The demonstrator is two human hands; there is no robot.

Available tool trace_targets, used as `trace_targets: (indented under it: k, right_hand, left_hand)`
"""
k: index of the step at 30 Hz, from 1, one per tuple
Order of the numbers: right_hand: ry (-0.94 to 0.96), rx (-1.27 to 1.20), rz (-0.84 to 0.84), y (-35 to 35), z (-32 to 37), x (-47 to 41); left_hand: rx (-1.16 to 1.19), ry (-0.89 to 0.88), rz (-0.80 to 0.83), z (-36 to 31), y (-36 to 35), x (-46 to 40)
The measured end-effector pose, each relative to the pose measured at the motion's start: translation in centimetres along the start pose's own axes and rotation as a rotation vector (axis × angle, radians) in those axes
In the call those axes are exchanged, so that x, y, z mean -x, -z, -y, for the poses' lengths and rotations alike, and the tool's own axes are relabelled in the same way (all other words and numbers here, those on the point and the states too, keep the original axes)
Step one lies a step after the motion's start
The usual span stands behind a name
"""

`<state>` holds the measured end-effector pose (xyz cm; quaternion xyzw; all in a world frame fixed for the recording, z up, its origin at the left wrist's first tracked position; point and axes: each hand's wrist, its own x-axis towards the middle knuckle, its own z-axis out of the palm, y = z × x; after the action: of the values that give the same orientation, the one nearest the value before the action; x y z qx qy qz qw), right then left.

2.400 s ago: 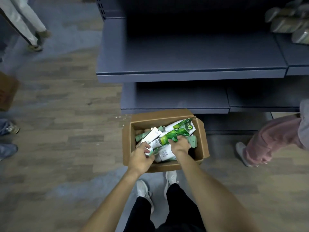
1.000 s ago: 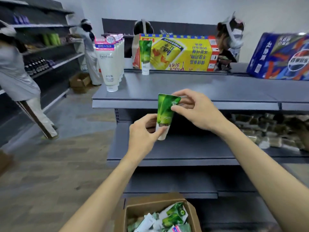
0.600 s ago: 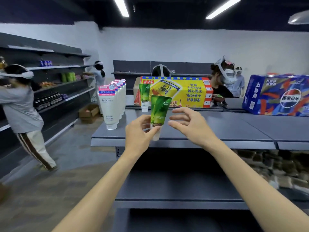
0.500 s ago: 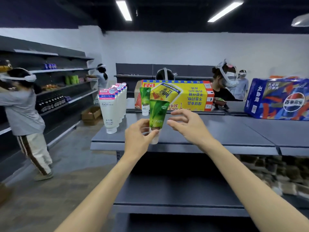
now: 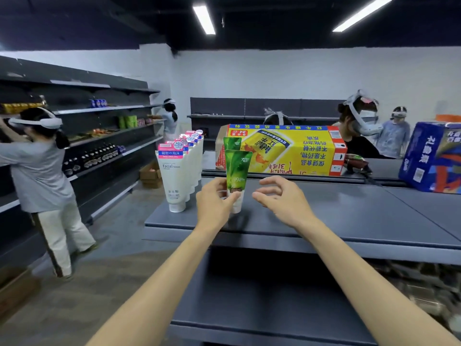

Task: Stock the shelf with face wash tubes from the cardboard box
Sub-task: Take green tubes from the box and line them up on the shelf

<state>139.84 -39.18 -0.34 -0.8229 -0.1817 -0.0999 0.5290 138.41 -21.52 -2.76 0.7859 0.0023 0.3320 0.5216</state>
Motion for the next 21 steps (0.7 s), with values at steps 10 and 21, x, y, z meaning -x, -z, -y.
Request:
trace_targets:
  k: [10, 21]
  right_hand:
    - [-0.089, 0.072, -0.091, -3.6, -1.1, -5.1]
    - [-0.097, 0.072, -0.055, -5.1, -3.7, -10.9]
  left_hand:
    - [0.02, 0.072, -0.034, 4.9, -2.3, -6.2]
    - [0.08, 0.124, -0.03, 5.8, -4.1, -10.0]
